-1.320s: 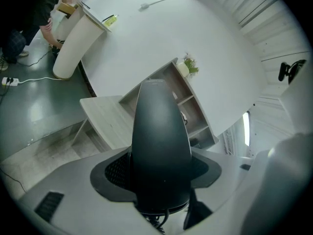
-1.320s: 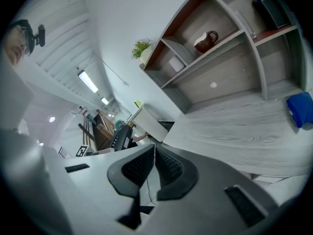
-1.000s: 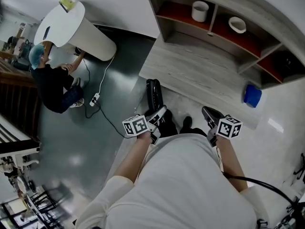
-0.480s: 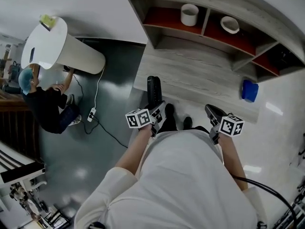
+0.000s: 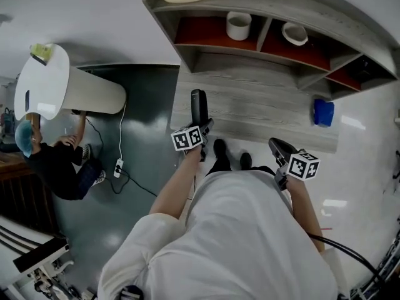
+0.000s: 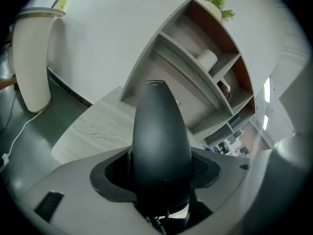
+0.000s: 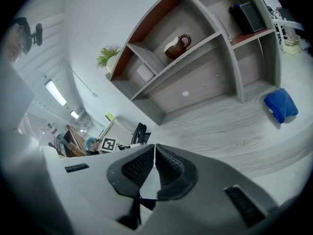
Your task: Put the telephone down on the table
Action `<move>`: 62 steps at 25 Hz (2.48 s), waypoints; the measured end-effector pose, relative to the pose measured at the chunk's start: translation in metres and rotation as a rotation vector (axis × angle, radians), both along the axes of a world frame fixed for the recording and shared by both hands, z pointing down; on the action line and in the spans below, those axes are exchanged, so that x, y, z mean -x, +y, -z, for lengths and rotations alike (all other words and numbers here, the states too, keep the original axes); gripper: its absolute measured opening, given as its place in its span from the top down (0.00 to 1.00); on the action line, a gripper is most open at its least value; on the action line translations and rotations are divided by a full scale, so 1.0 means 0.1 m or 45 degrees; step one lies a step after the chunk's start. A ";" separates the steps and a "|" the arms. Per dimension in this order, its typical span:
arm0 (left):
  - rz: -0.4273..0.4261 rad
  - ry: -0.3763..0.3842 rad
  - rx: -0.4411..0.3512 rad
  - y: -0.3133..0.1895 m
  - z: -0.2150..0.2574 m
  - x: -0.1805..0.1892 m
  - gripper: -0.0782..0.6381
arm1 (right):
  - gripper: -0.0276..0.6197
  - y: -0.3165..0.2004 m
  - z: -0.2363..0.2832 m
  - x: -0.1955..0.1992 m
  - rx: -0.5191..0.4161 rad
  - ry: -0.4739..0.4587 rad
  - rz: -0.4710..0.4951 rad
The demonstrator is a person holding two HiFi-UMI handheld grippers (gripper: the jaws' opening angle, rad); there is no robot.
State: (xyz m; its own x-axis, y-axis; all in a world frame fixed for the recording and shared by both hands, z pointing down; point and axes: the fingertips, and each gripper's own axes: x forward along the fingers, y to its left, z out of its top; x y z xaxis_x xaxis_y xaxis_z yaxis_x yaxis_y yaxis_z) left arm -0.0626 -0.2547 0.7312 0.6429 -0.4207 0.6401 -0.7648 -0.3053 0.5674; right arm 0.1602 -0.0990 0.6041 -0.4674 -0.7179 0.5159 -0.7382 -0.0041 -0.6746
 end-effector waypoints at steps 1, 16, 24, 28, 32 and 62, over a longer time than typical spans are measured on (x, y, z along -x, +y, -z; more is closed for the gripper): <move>-0.016 -0.035 -0.002 -0.09 -0.07 -0.02 0.47 | 0.93 -0.01 0.00 -0.01 0.005 0.007 -0.013; -0.163 -0.443 0.136 -0.80 -0.98 -0.35 0.47 | 0.93 -0.06 -0.06 -0.09 0.116 0.003 -0.255; -0.230 -0.580 0.128 -1.02 -1.22 -0.44 0.47 | 0.93 -0.05 -0.09 -0.07 0.168 -0.004 -0.337; -0.235 -0.591 0.127 -1.05 -1.29 -0.51 0.47 | 0.93 -0.06 -0.11 -0.07 0.185 -0.002 -0.340; -0.245 -0.623 0.144 -1.02 -1.37 -0.52 0.47 | 0.93 -0.08 -0.13 -0.03 0.195 -0.002 -0.322; 0.164 -0.377 -0.116 -0.60 -0.16 -0.03 0.63 | 0.93 0.11 -0.14 -0.18 0.078 -0.048 -0.027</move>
State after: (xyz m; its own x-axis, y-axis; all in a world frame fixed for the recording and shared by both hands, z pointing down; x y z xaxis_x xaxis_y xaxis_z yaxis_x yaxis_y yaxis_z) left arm -0.0594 -0.3151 0.7477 0.3727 -0.5503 0.7472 -0.9278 -0.2349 0.2898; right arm 0.1783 -0.0875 0.6179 -0.4724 -0.6955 0.5414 -0.7117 -0.0613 -0.6998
